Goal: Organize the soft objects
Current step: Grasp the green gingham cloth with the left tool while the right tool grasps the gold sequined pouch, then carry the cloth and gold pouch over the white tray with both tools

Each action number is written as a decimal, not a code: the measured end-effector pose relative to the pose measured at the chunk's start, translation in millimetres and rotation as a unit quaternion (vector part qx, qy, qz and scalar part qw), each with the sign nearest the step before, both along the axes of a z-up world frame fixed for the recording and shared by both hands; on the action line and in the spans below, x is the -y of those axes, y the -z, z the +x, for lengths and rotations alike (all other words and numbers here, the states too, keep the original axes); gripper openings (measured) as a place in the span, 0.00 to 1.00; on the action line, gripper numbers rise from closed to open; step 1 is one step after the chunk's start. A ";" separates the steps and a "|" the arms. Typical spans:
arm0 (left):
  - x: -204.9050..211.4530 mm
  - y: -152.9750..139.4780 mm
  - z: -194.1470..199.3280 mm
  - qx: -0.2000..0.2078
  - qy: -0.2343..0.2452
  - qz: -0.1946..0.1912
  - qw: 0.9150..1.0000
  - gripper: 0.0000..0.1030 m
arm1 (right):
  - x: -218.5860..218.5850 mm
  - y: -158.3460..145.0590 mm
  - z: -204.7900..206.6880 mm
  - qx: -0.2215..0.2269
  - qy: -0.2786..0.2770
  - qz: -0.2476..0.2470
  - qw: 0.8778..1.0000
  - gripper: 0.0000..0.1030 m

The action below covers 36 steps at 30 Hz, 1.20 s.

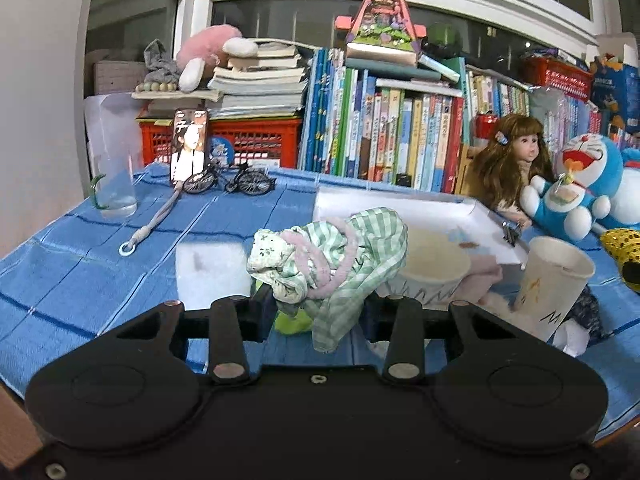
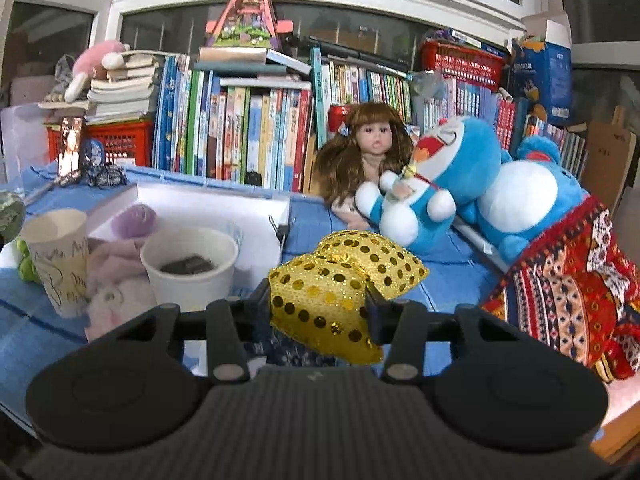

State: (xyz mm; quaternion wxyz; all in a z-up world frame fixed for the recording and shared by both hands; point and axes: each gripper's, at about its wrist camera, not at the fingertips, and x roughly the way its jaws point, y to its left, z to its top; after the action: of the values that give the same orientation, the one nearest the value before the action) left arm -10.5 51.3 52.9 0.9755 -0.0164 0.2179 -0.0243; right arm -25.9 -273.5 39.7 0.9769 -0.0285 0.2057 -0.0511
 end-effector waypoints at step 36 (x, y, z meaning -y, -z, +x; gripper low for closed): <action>51.4 -72.4 132.0 -0.072 0.122 -0.008 0.990 0.38 | -32.6 -61.5 113.5 -0.033 -0.128 0.020 0.991 0.50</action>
State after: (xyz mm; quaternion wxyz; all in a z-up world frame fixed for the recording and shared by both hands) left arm 121.6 -0.1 125.2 0.9469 0.0002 0.2878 -0.1433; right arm 87.6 -240.9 101.1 0.9686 -0.0361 0.2330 0.0793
